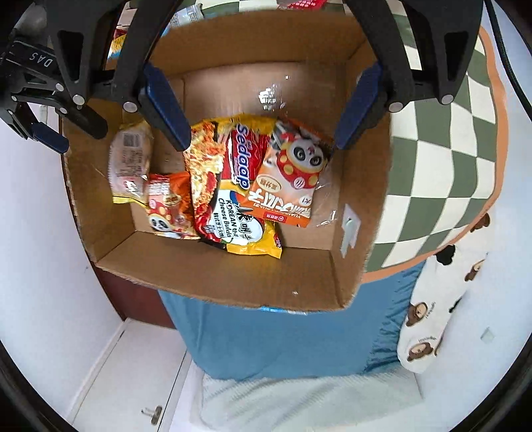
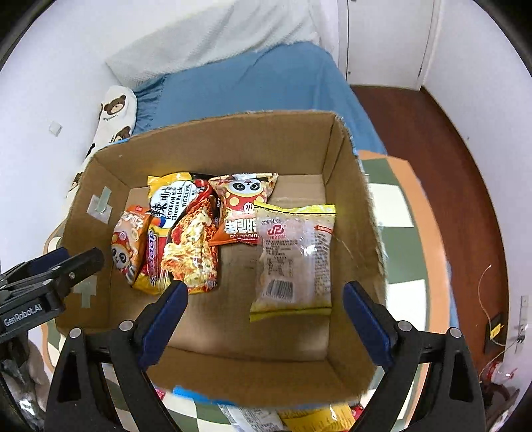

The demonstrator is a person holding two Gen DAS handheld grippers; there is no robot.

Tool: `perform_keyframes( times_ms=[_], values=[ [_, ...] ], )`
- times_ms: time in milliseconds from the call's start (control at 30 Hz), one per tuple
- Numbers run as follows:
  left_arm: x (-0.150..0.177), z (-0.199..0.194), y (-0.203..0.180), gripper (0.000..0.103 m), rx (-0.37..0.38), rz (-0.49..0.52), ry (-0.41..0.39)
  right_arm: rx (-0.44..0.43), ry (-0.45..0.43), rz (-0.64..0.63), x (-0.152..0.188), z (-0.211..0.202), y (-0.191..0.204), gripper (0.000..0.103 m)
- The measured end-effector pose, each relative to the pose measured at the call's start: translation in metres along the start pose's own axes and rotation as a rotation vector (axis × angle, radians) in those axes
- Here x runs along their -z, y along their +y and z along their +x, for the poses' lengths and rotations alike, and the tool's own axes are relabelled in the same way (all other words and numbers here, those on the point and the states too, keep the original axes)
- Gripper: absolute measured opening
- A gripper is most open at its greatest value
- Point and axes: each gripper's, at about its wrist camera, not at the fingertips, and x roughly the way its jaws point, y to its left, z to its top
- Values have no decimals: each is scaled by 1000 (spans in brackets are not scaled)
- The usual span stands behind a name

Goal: Organize snacks
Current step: 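Carry both packets into the box and open both tools to release them, then move both tools back down to the snacks beside the box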

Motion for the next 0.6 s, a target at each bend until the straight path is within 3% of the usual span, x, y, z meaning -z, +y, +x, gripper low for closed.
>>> perform_keyframes(
  times_ms=[600],
  values=[
    [77,-118,-15,89,-6,12,-230,10,-221,-48,76,-111,10,96]
  ],
)
